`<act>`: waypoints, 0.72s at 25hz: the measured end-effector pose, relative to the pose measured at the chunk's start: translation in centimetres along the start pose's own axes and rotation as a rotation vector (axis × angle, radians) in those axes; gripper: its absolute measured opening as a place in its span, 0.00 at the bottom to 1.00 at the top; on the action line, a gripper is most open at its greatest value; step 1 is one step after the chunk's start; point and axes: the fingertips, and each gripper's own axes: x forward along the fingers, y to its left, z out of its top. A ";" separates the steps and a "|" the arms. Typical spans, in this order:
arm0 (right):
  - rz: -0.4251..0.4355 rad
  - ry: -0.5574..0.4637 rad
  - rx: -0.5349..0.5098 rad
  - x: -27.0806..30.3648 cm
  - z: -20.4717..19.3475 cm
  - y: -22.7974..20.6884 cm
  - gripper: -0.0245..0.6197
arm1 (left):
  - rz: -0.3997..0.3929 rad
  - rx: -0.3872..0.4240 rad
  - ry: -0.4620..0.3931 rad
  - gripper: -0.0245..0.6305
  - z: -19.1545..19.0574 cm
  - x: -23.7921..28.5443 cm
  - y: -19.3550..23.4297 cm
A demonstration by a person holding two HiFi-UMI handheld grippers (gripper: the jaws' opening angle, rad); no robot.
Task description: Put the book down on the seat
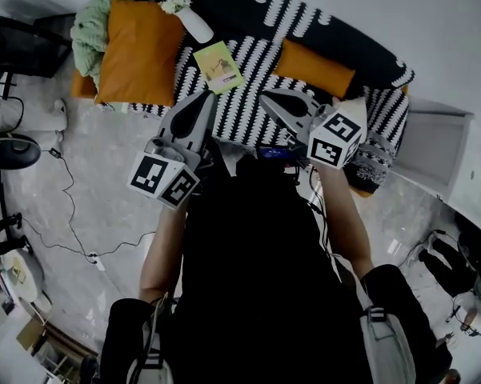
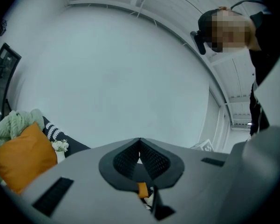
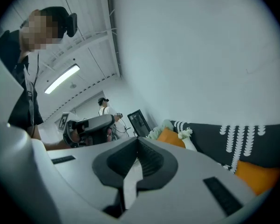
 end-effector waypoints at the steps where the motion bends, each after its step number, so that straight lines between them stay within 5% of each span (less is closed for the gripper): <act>1: 0.000 -0.011 -0.010 -0.3 0.4 0.3 0.06 | 0.002 -0.001 0.001 0.06 -0.2 -0.1 -0.1; 18: -0.021 -0.047 -0.032 -2.7 0.0 2.4 0.06 | 0.015 -0.013 0.024 0.06 -2.7 -2.1 -1.2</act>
